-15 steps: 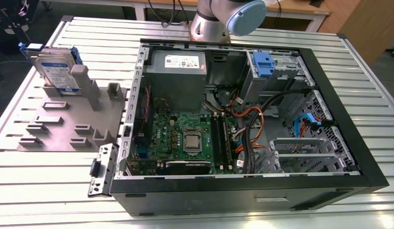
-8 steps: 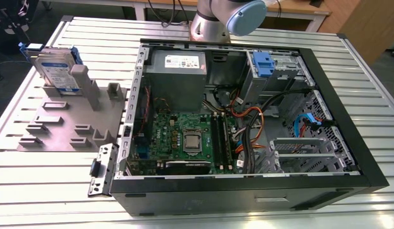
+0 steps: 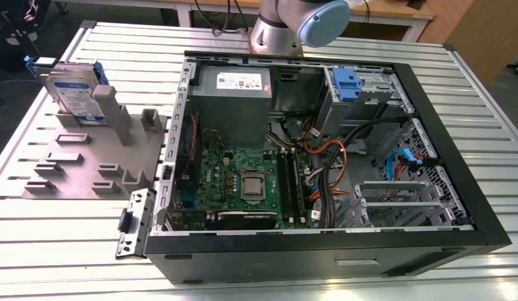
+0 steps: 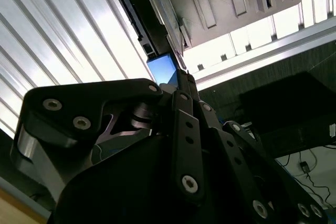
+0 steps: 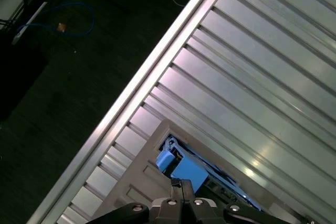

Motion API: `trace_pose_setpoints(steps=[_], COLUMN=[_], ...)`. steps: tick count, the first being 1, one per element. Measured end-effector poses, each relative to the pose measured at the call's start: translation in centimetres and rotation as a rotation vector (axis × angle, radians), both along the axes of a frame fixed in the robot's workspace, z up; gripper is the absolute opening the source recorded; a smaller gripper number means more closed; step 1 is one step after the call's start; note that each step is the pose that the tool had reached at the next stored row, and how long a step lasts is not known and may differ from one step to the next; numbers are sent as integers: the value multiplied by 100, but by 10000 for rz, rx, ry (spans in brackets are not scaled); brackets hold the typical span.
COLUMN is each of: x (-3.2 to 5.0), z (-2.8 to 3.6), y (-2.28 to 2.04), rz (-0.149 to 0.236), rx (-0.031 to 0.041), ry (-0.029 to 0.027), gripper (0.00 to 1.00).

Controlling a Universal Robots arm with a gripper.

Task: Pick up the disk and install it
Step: 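Pick up the disk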

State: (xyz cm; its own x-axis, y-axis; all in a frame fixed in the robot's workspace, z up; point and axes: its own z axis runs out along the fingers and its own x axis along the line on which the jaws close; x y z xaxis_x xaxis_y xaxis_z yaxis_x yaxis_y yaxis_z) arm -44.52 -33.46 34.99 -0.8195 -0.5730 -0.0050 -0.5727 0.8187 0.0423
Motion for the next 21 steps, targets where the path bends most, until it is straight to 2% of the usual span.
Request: trace_pose_setpoints(steps=[14,21], x=[0,0], z=[0,0], y=[0,0], rz=[179,701], rx=[0,0], ry=[-1,-1], gripper=[11,11])
